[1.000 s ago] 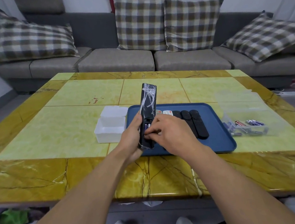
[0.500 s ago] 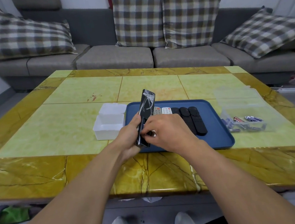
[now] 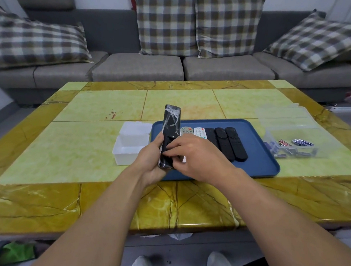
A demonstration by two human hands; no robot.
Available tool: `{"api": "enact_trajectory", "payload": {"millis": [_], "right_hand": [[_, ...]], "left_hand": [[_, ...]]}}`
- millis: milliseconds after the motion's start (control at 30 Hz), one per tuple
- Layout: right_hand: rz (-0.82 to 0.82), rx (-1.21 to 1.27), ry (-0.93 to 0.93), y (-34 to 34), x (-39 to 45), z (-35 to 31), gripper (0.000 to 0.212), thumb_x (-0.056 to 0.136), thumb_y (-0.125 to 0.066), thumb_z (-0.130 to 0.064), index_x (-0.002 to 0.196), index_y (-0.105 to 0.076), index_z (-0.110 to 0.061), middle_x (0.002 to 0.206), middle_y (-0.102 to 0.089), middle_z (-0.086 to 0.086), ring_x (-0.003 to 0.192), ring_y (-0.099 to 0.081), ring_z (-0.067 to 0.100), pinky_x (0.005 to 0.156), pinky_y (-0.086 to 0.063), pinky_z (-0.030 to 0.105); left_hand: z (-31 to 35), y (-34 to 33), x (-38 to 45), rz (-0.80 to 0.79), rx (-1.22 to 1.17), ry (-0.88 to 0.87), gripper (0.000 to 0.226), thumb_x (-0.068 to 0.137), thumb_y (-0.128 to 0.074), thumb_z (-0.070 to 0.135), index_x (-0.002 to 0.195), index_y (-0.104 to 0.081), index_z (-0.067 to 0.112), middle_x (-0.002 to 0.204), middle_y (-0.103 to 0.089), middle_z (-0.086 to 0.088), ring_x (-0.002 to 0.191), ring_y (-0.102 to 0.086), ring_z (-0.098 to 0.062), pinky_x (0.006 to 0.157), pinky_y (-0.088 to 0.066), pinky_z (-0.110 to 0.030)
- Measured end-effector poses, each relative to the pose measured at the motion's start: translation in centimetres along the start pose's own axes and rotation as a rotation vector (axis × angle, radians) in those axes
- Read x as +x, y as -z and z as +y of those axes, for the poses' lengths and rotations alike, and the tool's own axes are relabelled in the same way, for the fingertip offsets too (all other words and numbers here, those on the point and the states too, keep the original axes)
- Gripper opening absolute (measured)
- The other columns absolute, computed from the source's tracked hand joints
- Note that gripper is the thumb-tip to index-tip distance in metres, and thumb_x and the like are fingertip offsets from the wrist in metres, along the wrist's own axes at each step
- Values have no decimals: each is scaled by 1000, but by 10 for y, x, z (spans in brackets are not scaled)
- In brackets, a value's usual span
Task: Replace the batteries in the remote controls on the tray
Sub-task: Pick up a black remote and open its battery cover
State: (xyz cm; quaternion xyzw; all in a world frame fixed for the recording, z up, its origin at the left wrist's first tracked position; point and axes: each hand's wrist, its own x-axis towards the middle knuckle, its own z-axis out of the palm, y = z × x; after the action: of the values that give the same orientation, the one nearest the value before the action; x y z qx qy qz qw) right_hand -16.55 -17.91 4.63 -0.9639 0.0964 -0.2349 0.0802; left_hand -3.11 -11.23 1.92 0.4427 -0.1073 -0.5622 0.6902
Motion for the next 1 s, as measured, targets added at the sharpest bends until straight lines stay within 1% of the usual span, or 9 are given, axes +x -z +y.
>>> {"api": "enact_trajectory", "payload": {"millis": [100,267,500,600,700,767,833,900,1000], "right_hand": [[-41,-36,30,3,1,4,22,88,-66,-24,105,-79,-29,105,-73,-15,94,-62,18,68,-56,39],[-61,-34,80,4,0,3,15,84,-69,-29,96,-78,-32,96,-69,-13,90,-59,17,68,-55,39],[204,13,54,-12,3,2,18,88,-65,-29,98,-74,-17,94,-68,-4,86,-60,18,71,-55,34],[307,7,-11,-19,7,2,16,90,-67,-21,102,-73,-13,92,-69,-1,87,-60,17,71,-54,34],[280,188,-182,-16,8,-6,11,94,-66,-25,102,-67,-18,92,-64,-7,87,-56,11,72,-50,27],[321,428,-368,-8,8,-9,5,96,-62,-27,100,-60,-23,90,-65,-8,85,-60,7,68,-48,17],[409,609,-553,0,8,-6,2,99,-57,-24,101,-58,-23,87,-68,-6,78,-64,6,63,-49,16],[404,786,-733,2,8,1,12,101,-50,-16,101,-60,-22,86,-68,0,70,-66,10,64,-53,23],[272,1041,-932,-7,5,4,30,101,-38,-4,92,-65,-15,79,-60,3,59,-55,13,57,-45,27]], "left_hand": [[3,3,-5,-20,65,50,48,107,-38,44,131,-67,13,129,-67,-11,112,-61,-25,100,-46,-37],[4,10,-7,-98,97,96,59,107,-25,51,138,-61,17,109,-69,-8,97,-64,-22,85,-49,-35],[7,7,-7,-103,64,2,61,107,-22,54,134,-64,19,124,-68,-7,114,-65,-22,105,-46,-38],[2,7,-5,-66,72,10,60,106,-27,56,133,-64,16,114,-71,-9,99,-71,-22,77,-60,-35],[-2,3,-5,-9,120,-5,56,104,-36,55,128,-66,14,108,-72,-10,86,-72,-22,63,-58,-33],[-4,2,-4,31,127,-79,48,103,-45,49,125,-69,14,113,-71,-14,90,-71,-27,79,-59,-42],[-2,2,-4,40,116,-146,38,106,-42,40,124,-67,18,119,-71,-15,101,-69,-31,98,-51,-52],[-1,3,-3,34,95,-176,36,110,-34,31,130,-60,19,129,-67,-16,116,-66,-35,102,-50,-56],[-1,1,-2,65,90,-231,35,110,-34,21,139,-52,11,133,-64,-19,123,-62,-33,101,-51,-50]]}}
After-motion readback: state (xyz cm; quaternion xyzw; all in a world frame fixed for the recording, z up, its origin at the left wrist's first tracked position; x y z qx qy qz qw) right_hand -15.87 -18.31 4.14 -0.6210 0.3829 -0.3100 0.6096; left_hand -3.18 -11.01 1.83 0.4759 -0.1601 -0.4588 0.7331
